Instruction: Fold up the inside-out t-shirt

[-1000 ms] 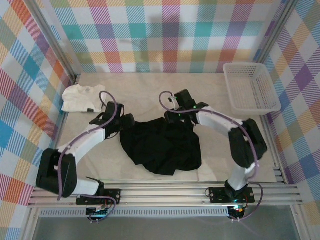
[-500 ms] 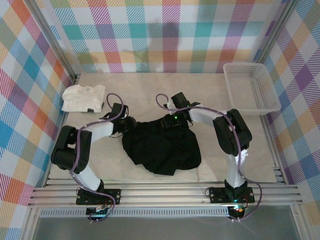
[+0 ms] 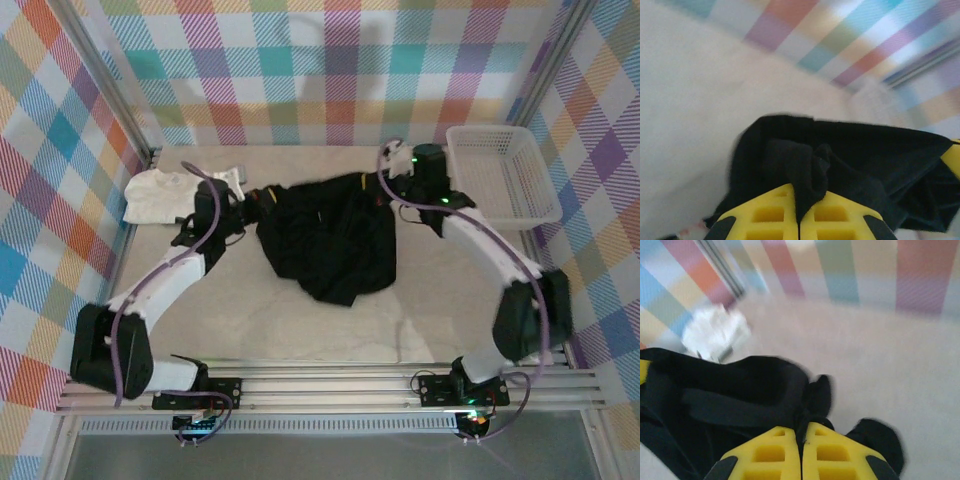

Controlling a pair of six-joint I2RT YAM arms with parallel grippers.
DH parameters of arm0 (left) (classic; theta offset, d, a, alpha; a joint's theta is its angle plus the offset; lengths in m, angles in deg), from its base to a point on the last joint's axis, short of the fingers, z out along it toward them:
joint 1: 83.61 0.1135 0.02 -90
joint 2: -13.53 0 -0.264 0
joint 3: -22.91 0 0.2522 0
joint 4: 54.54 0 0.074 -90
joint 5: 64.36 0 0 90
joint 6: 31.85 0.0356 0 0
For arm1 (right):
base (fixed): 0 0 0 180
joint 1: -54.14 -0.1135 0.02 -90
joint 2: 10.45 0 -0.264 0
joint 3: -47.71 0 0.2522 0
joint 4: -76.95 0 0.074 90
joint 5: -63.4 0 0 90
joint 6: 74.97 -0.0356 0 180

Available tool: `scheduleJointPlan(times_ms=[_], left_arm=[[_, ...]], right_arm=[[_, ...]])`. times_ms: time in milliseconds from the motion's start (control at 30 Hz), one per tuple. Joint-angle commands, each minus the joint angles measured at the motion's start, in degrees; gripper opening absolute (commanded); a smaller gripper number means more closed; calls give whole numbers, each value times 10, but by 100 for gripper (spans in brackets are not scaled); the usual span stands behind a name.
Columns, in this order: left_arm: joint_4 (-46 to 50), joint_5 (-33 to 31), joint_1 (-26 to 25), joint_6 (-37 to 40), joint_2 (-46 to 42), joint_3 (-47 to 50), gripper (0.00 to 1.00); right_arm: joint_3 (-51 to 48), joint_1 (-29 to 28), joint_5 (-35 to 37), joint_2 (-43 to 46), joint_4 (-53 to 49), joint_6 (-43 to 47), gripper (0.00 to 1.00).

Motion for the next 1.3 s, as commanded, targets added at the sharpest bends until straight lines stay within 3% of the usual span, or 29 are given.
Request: scheduleJointPlan(times_ms=[0,67,100,167,267,400,500,667,767,867,967,1100,1267], left_arm=[[-58,40,2,12,-82,6,0],[-33,42,0,23,-123,43,0],[-12,43,-2,29,-135,59,5],[45,54,-8,48,-155,99,29],[127,25,-11,68,-185,159,49],[188,-35,-14,73,-227,189,62],[173,-72,-45,73,-201,177,70],[211,-148,-116,80,-35,84,72],[170,-134,-129,83,25,76,73],[147,-141,-159,117,85,48,79],[151,-165,-183,145,137,9,79],[129,-172,-187,146,187,0,67],[106,-184,-183,149,220,-8,36]], right_arm=[[-81,-11,12,87,57,21,0],[-151,-12,30,144,51,19,4],[-185,-12,38,165,48,14,8],[-268,-15,44,213,44,4,25],[-357,-25,43,260,27,-13,42],[-390,-60,34,283,33,-10,54],[-354,-88,43,230,45,6,59],[-225,-113,69,52,44,33,63],[-145,-115,95,-40,13,47,69],[-113,-119,93,-80,6,32,71],[-125,-128,66,-93,32,-16,70],[-144,-130,31,-115,88,-90,64],[-118,-132,29,-175,116,-141,61]])
